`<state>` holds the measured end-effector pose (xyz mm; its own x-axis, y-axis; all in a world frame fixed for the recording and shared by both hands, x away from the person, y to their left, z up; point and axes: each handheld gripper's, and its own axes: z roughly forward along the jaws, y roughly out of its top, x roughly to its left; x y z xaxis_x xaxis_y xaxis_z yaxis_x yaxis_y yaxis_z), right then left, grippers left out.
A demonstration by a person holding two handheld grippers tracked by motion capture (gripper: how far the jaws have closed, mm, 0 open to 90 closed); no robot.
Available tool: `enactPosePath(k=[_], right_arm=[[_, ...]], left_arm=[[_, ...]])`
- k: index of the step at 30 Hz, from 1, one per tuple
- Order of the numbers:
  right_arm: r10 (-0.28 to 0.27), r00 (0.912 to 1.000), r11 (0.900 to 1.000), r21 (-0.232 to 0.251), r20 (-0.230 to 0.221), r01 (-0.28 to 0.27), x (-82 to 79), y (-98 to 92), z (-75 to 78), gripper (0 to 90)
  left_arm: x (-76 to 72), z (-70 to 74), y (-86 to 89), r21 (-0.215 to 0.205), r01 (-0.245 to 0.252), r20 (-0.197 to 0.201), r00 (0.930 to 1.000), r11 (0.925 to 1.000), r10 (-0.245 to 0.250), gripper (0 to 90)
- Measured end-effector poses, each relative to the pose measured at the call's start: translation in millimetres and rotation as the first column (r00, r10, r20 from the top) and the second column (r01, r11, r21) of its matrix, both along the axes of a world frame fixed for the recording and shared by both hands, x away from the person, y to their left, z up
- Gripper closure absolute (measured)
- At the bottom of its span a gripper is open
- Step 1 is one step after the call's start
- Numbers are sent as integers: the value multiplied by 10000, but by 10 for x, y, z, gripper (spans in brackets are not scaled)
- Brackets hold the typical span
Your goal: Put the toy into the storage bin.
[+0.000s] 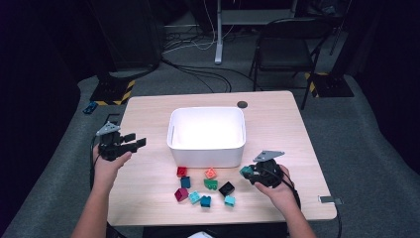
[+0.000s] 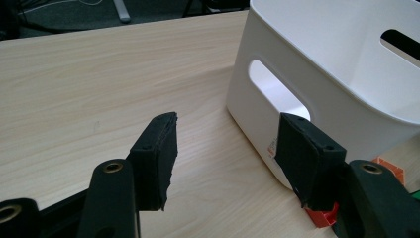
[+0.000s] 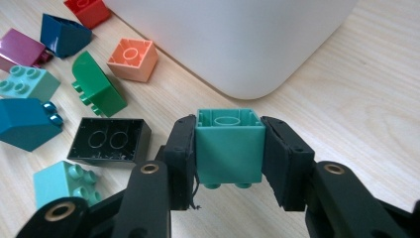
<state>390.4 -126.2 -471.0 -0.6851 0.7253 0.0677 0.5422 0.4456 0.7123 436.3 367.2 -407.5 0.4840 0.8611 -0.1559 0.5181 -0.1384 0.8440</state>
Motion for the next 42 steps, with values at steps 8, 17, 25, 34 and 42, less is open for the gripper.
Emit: enactPosePath(k=[8,17,25,34,42], right_arm=[[-96,9999,9999,130,45,96,-24,-55,101,585],[-19,10000,9999,145,30,18,-60,-60,290,585],[-76,10000,9998,164,-9,76,-72,-41,513,585],[222,9995,9997,115,212,-225,-52,-22,787,585],[276,9986,9993,223,448,-286,-14,-13,1045,585]], left_arm=[[-5,12,10,47,48,-34,10000,10000,-48,413],[-9,14,15,6,5,-10,10000,10000,-5,413],[-18,18,23,-15,-18,28,10000,10000,18,413],[-26,23,34,17,8,-24,10000,10000,-8,413],[-44,40,57,-35,-35,58,10000,10000,35,411]])
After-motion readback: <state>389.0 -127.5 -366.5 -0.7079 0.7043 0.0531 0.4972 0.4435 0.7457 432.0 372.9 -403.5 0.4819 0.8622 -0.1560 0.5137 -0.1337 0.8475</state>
